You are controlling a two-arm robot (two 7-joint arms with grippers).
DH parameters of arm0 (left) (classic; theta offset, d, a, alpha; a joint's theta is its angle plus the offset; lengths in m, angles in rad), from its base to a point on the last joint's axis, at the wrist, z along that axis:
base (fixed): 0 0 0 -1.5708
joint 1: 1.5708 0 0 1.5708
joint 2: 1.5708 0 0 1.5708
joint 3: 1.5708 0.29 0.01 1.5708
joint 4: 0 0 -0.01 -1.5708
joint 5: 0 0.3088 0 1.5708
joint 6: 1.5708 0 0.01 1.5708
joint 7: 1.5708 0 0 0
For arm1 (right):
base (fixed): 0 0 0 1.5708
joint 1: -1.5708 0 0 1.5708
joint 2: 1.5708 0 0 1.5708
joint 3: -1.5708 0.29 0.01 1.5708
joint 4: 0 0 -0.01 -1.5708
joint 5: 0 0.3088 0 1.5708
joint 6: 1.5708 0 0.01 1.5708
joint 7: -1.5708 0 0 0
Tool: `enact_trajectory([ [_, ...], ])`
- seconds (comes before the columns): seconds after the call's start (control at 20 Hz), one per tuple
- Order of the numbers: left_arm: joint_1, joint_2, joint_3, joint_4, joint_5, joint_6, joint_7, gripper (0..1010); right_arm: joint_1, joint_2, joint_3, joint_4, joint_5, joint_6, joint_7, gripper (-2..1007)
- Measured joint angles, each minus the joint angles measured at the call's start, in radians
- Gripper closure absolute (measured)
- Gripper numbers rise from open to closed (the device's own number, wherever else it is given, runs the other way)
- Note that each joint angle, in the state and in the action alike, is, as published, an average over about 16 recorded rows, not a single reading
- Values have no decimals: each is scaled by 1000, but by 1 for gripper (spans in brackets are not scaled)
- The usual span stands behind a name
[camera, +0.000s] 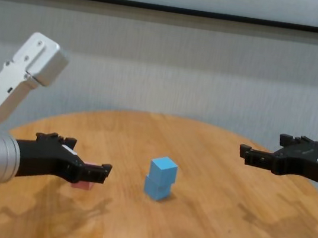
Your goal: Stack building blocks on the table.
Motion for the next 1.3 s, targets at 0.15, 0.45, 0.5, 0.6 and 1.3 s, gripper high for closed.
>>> enact_trajectory([
  [0.15,-7,-9,2,15,12,1,4,8,0,0,0,0,0,0,0,5],
  [0.45,-20,-23,2,46,33,-2,10,8,1,0,0,0,0,1,0,5],
  [0.5,-23,-26,2,51,36,-3,11,8,1,0,0,0,0,1,0,5],
  [0.6,-29,-31,1,63,42,-5,12,8,1,0,0,0,0,1,0,5],
  [1.3,-76,-62,-7,154,63,-19,7,8,1,-1,0,0,0,1,0,5],
])
